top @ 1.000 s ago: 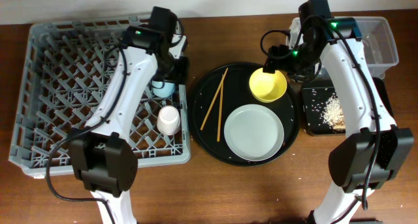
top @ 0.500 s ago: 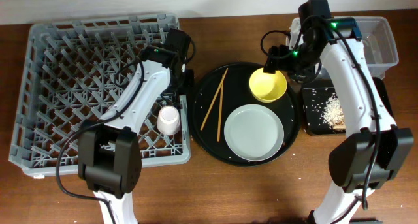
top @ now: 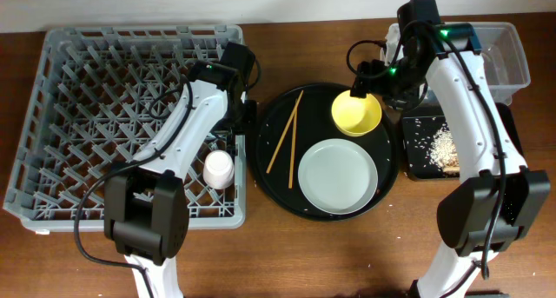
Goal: Sort waste into correct bins and load items into the dishwasher rack
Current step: 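Reach the left gripper to the yellow bowl and grasp it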
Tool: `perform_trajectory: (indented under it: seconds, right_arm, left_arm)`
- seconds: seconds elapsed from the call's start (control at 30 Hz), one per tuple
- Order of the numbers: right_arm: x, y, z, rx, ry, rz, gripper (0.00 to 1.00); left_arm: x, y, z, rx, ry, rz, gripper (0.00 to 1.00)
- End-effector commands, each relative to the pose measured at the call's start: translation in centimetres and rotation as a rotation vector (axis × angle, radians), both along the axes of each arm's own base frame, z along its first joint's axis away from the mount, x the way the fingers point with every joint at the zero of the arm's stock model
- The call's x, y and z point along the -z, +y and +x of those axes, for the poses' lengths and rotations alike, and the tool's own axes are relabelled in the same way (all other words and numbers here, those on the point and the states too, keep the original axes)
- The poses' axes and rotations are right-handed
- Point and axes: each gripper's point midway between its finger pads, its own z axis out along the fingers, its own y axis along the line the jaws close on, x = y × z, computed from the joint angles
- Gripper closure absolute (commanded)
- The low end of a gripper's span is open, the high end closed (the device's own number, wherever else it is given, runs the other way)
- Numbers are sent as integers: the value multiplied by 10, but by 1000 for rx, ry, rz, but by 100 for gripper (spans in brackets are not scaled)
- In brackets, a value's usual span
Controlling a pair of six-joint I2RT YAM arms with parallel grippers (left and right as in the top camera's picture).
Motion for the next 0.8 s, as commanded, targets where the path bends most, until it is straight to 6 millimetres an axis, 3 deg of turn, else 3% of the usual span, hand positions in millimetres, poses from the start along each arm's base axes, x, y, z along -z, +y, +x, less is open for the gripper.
perform_trajectory:
  seconds: [0.0, 0.03, 0.07, 0.2, 0.23, 0.27, 0.33, 0.5, 0.53, 0.63, 0.7, 0.77]
  right_arm:
    - [-3, -4, 3, -1, -24, -16, 6]
    - [-4, -4, 5, 2, -30, -15, 2]
    - [-4, -4, 5, 2, -32, -15, 2]
    - [-5, -4, 8, 3, -44, -15, 2]
    - [-4, -5, 8, 4, -44, -19, 2]
    - [-4, -10, 9, 14, -46, -44, 1]
    - [-18, -32, 8, 89, -62, -42, 2]
    - [-85, -80, -16, 206, -194, -35, 1]
    - [-89, -86, -21, 220, -194, -48, 2]
    - [-86, -100, -30, 254, -164, -81, 1]
    - [-84, -100, -35, 253, -142, -81, 2]
    - [-81, -103, -41, 258, -116, -102, 1]
  left_arm:
    - [11, -2, -18, 16, 80, -10, 48]
    - [4, -6, -18, 39, 83, -29, 27]
    - [-7, -6, -15, 40, 71, -26, 22]
    - [-100, -15, 17, 109, -118, -61, 18]
    - [-126, -19, 25, 110, -184, -85, 8]
    - [-138, -24, 29, 117, -218, -108, 3]
    - [-150, -61, 28, 243, -257, -224, 2]
    - [-130, -125, 31, 364, -291, -248, 2]
    - [-124, -133, 33, 376, -292, -251, 2]
    - [-72, -172, 51, 415, -273, -283, 7]
    - [-35, -208, 64, 457, -280, -356, 18]
    - [-6, -239, 70, 497, -311, -378, 20]
